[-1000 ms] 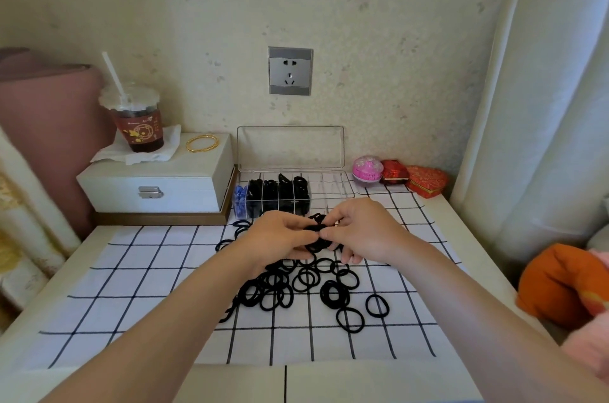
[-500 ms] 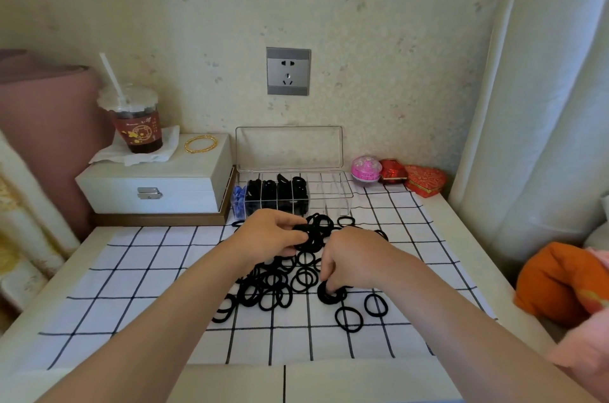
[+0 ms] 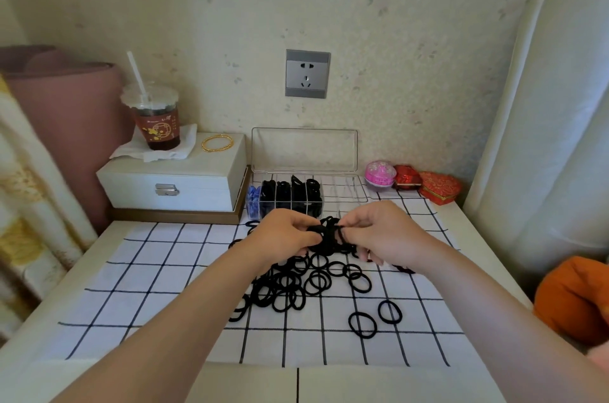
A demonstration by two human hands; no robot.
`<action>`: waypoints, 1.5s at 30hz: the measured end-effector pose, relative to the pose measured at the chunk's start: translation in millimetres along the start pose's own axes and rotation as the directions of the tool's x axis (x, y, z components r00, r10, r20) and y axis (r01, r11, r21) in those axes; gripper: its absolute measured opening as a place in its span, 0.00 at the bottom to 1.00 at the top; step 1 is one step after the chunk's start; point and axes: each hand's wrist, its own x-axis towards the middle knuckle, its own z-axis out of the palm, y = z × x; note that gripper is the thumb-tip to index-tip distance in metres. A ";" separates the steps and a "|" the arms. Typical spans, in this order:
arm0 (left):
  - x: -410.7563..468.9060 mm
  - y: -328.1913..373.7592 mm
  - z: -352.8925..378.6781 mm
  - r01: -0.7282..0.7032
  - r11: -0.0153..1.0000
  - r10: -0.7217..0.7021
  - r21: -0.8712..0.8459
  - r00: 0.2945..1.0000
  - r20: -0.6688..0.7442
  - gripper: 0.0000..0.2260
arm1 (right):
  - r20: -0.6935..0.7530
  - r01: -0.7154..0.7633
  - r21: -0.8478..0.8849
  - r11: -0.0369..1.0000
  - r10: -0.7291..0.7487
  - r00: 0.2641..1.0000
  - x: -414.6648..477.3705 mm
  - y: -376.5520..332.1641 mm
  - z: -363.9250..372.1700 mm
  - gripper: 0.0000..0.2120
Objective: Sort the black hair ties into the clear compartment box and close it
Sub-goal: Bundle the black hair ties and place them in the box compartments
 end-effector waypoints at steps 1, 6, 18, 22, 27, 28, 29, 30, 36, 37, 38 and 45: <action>-0.7 0.9 0.7 -0.002 1.000 0.002 0.005 1.000 -0.002 0.14 | -0.026 -0.014 0.064 0.998 0.016 1.000 0.1 -0.6 -0.3 0.03; -5.1 7.1 4.7 0.000 0.994 0.010 -0.107 0.996 0.085 0.13 | -0.116 -0.036 0.110 0.993 0.049 0.992 3.9 -1.0 8.0 0.01; -5.2 11.7 5.6 0.138 0.882 -0.044 -0.451 0.976 0.212 0.11 | -0.286 0.007 -0.140 0.990 -0.047 0.957 12.4 7.0 19.6 0.05; -2.8 7.0 6.7 0.092 0.926 -0.028 -0.366 0.984 0.178 0.16 | -0.291 0.001 -0.171 0.985 -0.051 0.955 12.7 8.5 21.9 0.09; -3.0 7.4 0.8 0.087 0.935 -0.018 -0.343 0.980 0.199 0.14 | -0.211 -0.012 -0.117 0.993 -0.013 0.978 15.2 8.3 14.3 0.08; -4.2 9.8 -0.9 0.086 0.931 -0.007 -0.354 0.976 0.219 0.14 | -0.166 -0.039 -0.031 0.999 0.034 0.986 14.9 7.6 11.3 0.15; -5.7 11.8 -2.9 0.084 0.928 0.006 -0.362 0.971 0.239 0.13 | -0.089 -0.077 0.090 0.993 0.085 0.992 14.5 6.5 8.7 0.20; -6.8 13.5 -4.6 0.078 0.928 0.019 -0.366 0.967 0.253 0.14 | 0.003 -0.118 0.205 0.971 0.120 0.993 13.5 4.6 6.4 0.23; -1.6 14.0 -11.0 0.033 0.949 0.007 -0.315 0.992 0.125 0.18 | 0.168 -0.201 0.457 0.866 0.137 0.976 20.0 0.2 7.5 0.10; -0.3 13.7 -12.3 0.025 0.955 0.004 -0.294 0.995 0.096 0.18 | 0.160 -0.210 0.484 0.849 0.150 0.976 23.0 -0.8 9.9 0.10; 0.9 13.3 -13.9 0.018 0.959 0.003 -0.284 0.997 0.073 0.16 | 0.146 -0.211 0.509 0.835 0.158 0.977 25.9 -1.9 11.9 0.10; 5.6 5.7 -22.3 -0.058 0.963 0.058 -0.264 0.998 -0.005 0.14 | 0.088 -0.222 0.533 0.817 0.207 0.974 39.7 -8.7 25.7 0.14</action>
